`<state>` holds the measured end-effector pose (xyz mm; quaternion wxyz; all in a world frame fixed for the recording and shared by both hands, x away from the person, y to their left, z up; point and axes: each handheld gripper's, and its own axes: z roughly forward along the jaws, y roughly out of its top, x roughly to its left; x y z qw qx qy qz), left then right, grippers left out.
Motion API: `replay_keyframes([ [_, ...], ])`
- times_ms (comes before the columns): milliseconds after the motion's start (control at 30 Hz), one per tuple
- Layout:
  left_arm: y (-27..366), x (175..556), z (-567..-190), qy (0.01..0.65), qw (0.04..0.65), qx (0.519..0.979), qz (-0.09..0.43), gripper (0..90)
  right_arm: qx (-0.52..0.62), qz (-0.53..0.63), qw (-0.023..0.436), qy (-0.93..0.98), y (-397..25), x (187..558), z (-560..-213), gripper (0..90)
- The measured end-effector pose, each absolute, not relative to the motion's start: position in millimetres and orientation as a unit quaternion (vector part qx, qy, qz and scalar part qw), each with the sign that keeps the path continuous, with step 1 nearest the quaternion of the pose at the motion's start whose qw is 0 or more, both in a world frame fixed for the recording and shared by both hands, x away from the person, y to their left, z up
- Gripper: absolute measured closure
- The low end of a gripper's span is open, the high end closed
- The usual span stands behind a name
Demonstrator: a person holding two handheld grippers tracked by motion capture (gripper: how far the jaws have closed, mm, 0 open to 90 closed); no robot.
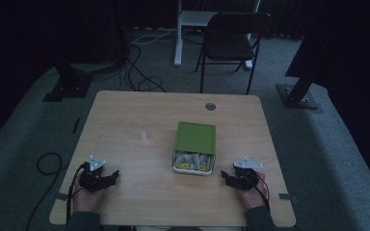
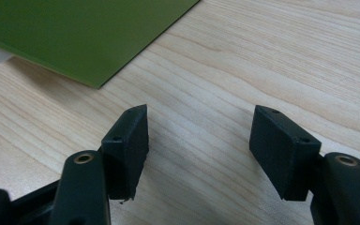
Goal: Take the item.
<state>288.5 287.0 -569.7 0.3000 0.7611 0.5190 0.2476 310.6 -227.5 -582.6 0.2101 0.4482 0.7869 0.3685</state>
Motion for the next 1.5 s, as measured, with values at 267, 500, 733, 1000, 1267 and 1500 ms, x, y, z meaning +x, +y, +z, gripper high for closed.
replay_keyframes([
  [267,271,277,-553,0.495,0.335,0.764,0.242,35.0,0.448,0.368,0.21,0.787,-228,311,-583,37.2],
  [500,260,274,-544,0.477,0.357,0.773,0.219,37.3,0.448,0.368,0.21,0.787,-228,311,-583,37.2],
  [733,253,271,-535,0.465,0.372,0.776,0.208,36.7,0.447,0.368,0.211,0.787,-228,311,-583,37.1],
  [1000,241,269,-523,0.443,0.382,0.785,0.206,36.8,0.448,0.368,0.211,0.787,-228,311,-583,37.1],
  [1267,224,269,-513,0.409,0.392,0.799,0.199,36.7,0.447,0.368,0.211,0.787,-227,311,-583,37.0],
  [1500,211,269,-506,0.392,0.406,0.803,0.192,36.7,0.446,0.369,0.21,0.788,-227,311,-583,37.0],
])
